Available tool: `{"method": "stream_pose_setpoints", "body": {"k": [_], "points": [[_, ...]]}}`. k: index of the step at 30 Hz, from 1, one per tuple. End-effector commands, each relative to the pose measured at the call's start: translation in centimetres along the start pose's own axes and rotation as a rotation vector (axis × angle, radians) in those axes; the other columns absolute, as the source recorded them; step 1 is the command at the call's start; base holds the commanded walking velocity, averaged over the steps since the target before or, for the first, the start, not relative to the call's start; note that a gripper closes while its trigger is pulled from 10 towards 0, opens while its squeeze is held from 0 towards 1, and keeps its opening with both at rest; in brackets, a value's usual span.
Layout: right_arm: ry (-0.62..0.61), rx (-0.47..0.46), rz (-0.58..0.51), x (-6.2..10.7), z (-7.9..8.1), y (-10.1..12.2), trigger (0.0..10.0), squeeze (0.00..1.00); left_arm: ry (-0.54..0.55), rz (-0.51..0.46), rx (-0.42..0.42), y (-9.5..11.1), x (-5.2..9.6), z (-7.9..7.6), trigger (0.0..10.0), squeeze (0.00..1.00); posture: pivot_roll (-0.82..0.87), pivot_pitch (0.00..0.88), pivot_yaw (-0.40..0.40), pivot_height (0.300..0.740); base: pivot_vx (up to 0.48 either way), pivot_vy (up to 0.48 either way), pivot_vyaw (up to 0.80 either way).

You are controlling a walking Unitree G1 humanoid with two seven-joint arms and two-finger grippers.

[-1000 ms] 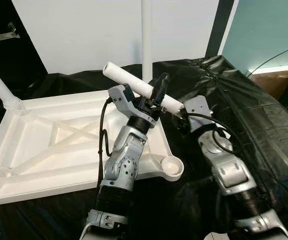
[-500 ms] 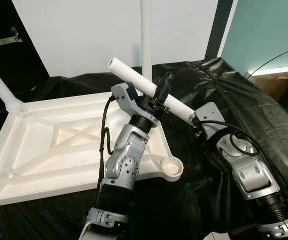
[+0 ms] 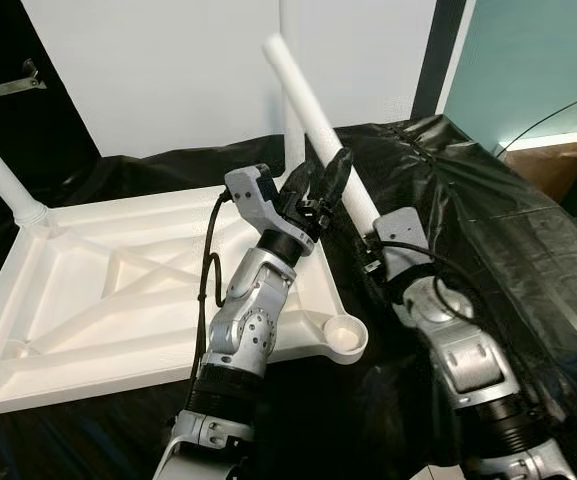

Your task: Building children table

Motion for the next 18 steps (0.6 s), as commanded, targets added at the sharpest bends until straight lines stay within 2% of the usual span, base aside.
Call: {"method": "stream_pose_setpoints", "body": {"k": [1, 4, 7, 9, 10, 11, 13, 15, 17, 18], "points": [[-0.039, 0.008, 0.022, 0.1, 0.3, -1.2, 0.0, 0.00, 0.006, -0.002, -0.012, 0.1, -0.2, 0.2, 10.0, 0.00, -0.10, 0.009, 0.065, 0.740, 0.000, 0.000, 0.00], [-0.034, 0.034, 0.017, 0.1, 0.9, -1.3, 0.0, 0.00, 0.007, -0.003, -0.007, 0.1, -0.2, 0.2, 10.0, 0.00, -0.10, 0.009, 0.064, 0.740, 0.000, 0.000, 0.00], [0.025, 0.173, -0.017, -0.1, 2.4, -1.1, 0.0, 0.00, -0.008, -0.007, -0.002, 0.2, -0.2, 0.0, 10.0, 0.00, -0.10, 0.009, 0.063, 0.740, 0.000, 0.000, 0.00], [0.025, 0.173, -0.017, -0.1, 2.4, -1.1, 0.0, 0.00, -0.008, -0.007, -0.002, 0.2, -0.2, 0.0, 10.0, 0.00, -0.10, 0.009, 0.063, 0.740, 0.000, 0.000, 0.00], [0.041, 0.224, -0.038, -0.1, 2.6, -0.8, 0.0, 0.00, -0.013, -0.007, -0.002, 0.2, -0.1, -0.1, 10.0, 0.00, -0.10, 0.009, 0.062, 0.740, 0.000, 0.000, 0.00], [0.041, 0.224, -0.038, -0.1, 2.6, -0.8, 0.0, 0.00, -0.013, -0.007, -0.002, 0.2, -0.1, -0.1, 10.0, 0.00, -0.10, 0.009, 0.062, 0.740, 0.000, 0.000, 0.00], [0.059, 0.350, -0.088, 0.0, 2.6, 0.2, 0.0, 0.00, -0.020, 0.002, -0.026, 0.1, -0.1, -0.1, 10.0, 0.00, -0.10, 0.008, 0.063, 0.740, 0.000, 0.000, 0.00], [0.059, 0.350, -0.088, 0.0, 2.6, 0.2, 0.0, 0.00, -0.020, 0.002, -0.026, 0.1, -0.1, -0.1, 10.0, 0.00, -0.10, 0.008, 0.063, 0.740, 0.000, 0.000, 0.00], [0.019, 0.418, -0.126, 0.1, 1.9, 0.9, 0.0, 0.00, -0.012, 0.016, -0.051, 0.0, -0.2, 0.2, 10.0, 0.00, -0.10, 0.007, 0.065, 0.740, 0.000, 0.000, 0.00], [0.019, 0.418, -0.126, 0.1, 1.9, 0.9, 0.0, 0.00, -0.012, 0.016, -0.051, 0.0, -0.2, 0.2, 10.0, 0.00, -0.10, 0.007, 0.065, 0.740, 0.000, 0.000, 0.00]]}}
Point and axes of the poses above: a point about 5 cm out from each wrist's last joint towards the gripper, its own x axis pointing back from the gripper into the wrist, its own y axis along the axis of the wrist's last joint, z = x × y, the point moved 6 cm from there along -x, pointing out of the wrist towards the gripper, and after that the axes turned 3 degrees about -x, right-handed, at the moved point
